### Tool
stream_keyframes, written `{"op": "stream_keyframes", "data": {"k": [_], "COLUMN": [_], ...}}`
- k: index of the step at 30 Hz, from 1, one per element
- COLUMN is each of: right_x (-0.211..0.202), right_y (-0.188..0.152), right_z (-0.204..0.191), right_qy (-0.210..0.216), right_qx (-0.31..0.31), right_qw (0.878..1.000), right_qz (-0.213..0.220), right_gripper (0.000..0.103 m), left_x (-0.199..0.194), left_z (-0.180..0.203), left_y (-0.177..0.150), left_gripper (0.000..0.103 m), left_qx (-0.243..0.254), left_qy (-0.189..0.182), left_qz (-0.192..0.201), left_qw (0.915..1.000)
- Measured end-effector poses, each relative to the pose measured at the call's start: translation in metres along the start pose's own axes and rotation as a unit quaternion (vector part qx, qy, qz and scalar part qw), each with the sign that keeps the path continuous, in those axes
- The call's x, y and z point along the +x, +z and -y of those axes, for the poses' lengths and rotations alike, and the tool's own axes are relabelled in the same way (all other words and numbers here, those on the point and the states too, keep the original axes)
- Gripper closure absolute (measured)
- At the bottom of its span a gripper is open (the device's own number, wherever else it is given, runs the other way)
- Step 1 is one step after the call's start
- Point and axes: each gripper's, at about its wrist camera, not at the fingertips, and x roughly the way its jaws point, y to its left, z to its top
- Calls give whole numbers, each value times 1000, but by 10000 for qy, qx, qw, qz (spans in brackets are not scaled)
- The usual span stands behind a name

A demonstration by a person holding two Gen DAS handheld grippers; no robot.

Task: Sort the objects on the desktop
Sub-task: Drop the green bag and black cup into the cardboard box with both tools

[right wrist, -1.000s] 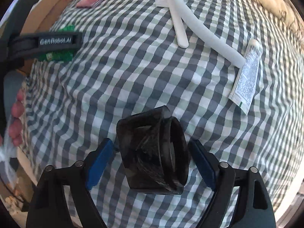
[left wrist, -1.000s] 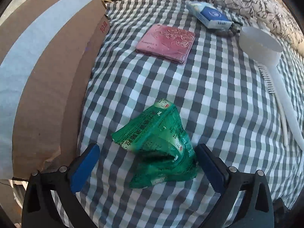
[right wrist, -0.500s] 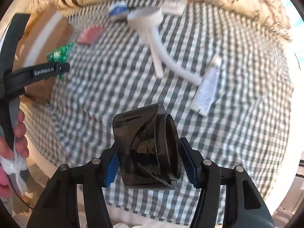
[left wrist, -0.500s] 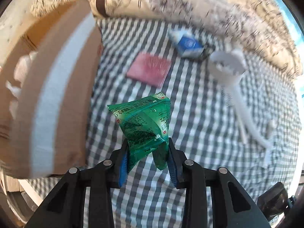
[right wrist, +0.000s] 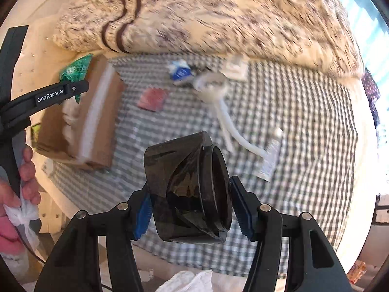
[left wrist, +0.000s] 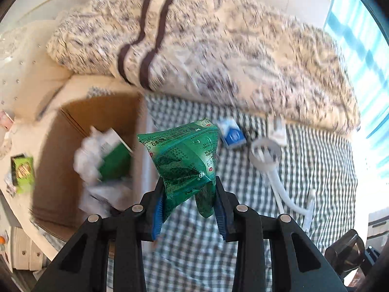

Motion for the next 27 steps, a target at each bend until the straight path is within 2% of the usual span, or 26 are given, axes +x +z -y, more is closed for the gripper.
{"op": "stream_keyframes", "data": {"k": [5,8,14,21,23,24,25,27], "right_x": [-21,-20,19,71,79,82,84,85], "right_y": [36,57,86,98,103,106,108,112], "right_z": [-75,-124,-209,-259,-261,-262,-263,-263], "right_qy": [173,438,813,998,1013,906,798,775], "right_qx": [-228,-332,-438,-326,-253,-234,-226,-178], "right_qw": [9990,9976,9954,9945,9945,9956,9965,9968], "right_qz": [333,424,257,-31,-21,-51,-41,-10], "right_gripper": [45,45,45,44,37,23,21,21], "left_x": [-32,-40,-11,40,53,58,64,66], "left_z": [-52,-93,-167,-198,-202,-204,-205,-206], "left_y": [26,33,31,19,18,17,18,21], "left_gripper": [67,67,67,67,53,32,11,8], "left_qx": [199,236,213,432,402,395,391,396], "left_qy": [59,140,209,206,99,100,174,241], "left_qz": [257,345,8,-420,-605,-692,-826,-792], "left_qw": [9995,9990,9996,9980,9973,9968,9957,9958]}}
